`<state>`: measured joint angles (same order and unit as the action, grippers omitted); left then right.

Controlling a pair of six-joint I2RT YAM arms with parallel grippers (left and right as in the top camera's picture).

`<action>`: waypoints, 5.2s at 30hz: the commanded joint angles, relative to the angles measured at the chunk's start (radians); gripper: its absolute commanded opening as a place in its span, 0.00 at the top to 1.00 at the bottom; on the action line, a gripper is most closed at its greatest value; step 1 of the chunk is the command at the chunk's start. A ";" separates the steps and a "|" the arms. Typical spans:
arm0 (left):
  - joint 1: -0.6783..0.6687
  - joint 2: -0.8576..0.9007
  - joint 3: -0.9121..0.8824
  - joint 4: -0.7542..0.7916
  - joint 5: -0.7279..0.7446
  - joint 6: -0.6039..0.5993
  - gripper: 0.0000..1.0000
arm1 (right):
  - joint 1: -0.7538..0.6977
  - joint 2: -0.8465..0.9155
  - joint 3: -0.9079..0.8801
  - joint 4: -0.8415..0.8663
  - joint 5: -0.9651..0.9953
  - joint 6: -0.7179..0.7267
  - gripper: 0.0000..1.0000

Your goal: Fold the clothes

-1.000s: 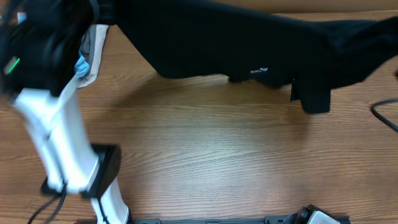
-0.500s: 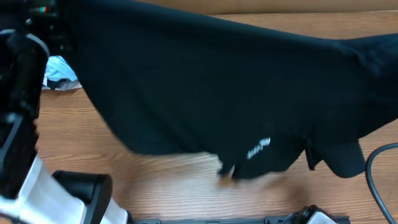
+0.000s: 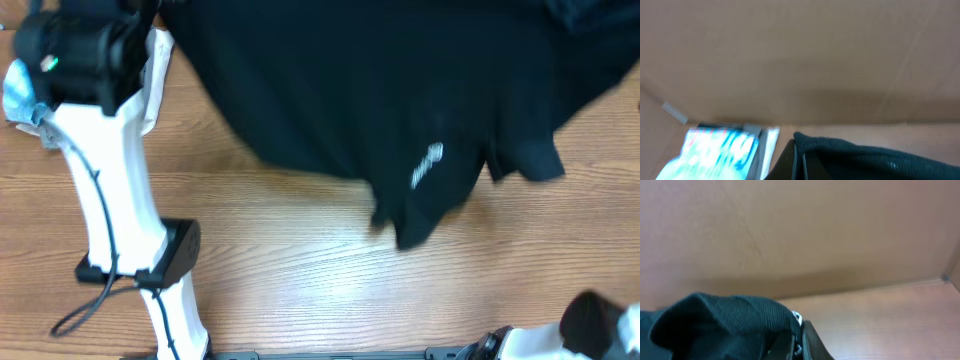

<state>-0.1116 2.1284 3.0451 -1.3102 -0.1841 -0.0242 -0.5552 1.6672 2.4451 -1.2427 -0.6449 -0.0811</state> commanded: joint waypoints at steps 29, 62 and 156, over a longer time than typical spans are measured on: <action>0.018 0.263 -0.099 -0.380 0.055 -0.065 0.96 | 0.195 0.276 -0.189 -0.261 0.171 -0.081 0.96; -0.020 -0.141 -1.313 -0.294 0.129 -0.197 0.96 | 0.191 -0.461 -1.342 -0.068 0.304 0.109 0.96; -0.019 -0.139 -1.751 0.369 0.278 0.002 0.64 | 0.191 -0.461 -1.423 0.083 0.297 0.130 0.92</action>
<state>-0.1310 1.9888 1.3037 -0.9470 0.0864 -0.0238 -0.3592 1.2163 1.0206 -1.1664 -0.3511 0.0494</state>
